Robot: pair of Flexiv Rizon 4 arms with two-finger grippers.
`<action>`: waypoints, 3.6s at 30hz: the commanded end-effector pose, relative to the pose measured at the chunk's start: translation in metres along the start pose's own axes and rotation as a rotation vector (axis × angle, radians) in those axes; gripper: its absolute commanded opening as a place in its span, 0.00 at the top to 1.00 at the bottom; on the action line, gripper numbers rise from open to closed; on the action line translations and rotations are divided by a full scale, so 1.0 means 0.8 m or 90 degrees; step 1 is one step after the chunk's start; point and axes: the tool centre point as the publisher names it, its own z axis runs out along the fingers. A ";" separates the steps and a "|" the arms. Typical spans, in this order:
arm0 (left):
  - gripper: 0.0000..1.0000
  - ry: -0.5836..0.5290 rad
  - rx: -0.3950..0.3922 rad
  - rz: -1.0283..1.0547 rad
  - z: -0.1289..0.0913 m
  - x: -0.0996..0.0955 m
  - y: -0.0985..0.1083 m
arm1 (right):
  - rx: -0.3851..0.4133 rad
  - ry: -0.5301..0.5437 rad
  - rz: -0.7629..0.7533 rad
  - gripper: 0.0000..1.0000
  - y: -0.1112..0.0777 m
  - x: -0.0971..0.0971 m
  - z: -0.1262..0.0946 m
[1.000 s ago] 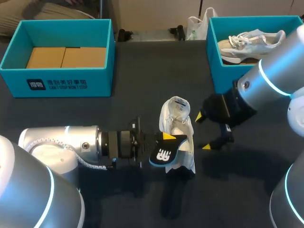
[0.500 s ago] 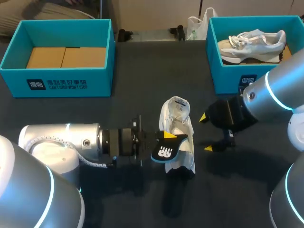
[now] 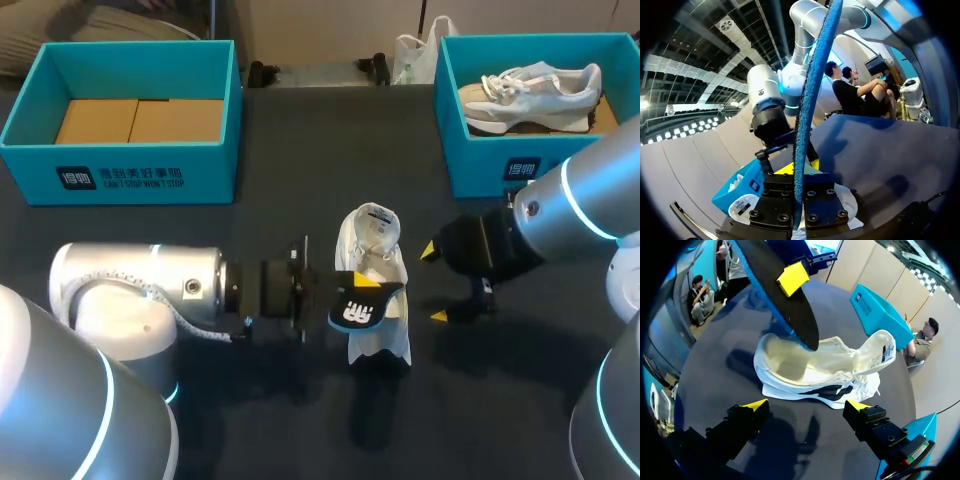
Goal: Take the shoe out of the shoebox, open the shoe tongue, remove and reinsert the insole, then place the shoe into the shoebox
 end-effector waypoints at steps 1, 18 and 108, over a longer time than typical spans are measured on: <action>1.00 0.015 -0.002 -0.001 0.013 -0.001 0.011 | 0.000 0.000 -0.001 0.00 0.000 0.000 0.001; 1.00 0.017 -0.015 -0.013 0.022 0.016 0.047 | 0.000 0.000 -0.001 0.00 0.000 0.000 0.001; 1.00 0.025 -0.099 0.046 0.036 0.001 0.132 | 0.000 0.000 -0.001 0.00 0.000 0.000 0.001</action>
